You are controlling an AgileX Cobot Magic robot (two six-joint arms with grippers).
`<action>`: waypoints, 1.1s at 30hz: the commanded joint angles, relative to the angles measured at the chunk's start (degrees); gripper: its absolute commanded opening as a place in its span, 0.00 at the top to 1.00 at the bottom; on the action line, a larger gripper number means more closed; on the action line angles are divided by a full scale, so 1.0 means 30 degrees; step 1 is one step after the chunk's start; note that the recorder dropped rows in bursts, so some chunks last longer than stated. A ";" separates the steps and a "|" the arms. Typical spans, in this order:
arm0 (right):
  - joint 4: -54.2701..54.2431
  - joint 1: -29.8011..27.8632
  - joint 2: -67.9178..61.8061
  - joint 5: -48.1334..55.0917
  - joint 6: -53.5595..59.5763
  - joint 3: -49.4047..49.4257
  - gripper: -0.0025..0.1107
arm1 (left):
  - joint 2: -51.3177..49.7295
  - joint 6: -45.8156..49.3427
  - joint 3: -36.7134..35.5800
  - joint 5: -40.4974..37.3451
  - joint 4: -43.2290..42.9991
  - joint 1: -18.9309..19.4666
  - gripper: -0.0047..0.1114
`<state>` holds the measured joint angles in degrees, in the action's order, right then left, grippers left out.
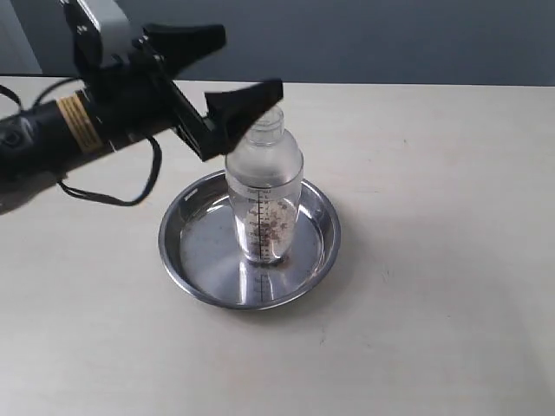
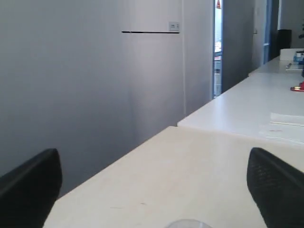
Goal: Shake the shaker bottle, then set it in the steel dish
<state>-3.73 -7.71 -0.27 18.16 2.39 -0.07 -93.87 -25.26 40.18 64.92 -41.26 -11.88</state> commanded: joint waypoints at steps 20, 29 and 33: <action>-0.0014 -0.0066 0.0090 -0.0227 0.0035 0.0023 0.99 | 2.3334 -0.7389 -0.6489 -2.4814 0.1805 0.0474 0.96; -0.0014 -0.0066 0.0090 -0.0227 0.0035 0.0023 0.99 | 2.3740 -0.7389 -0.8153 -2.5746 0.1641 0.0474 0.96; -0.0014 -0.0066 0.0090 -0.0227 0.0035 0.0023 0.99 | 2.4844 -0.3984 -0.8529 -2.7726 0.5433 0.0508 0.96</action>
<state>-3.73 -7.71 -0.27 18.16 2.39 -0.07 -21.95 -44.84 15.71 -14.74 -32.40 -10.62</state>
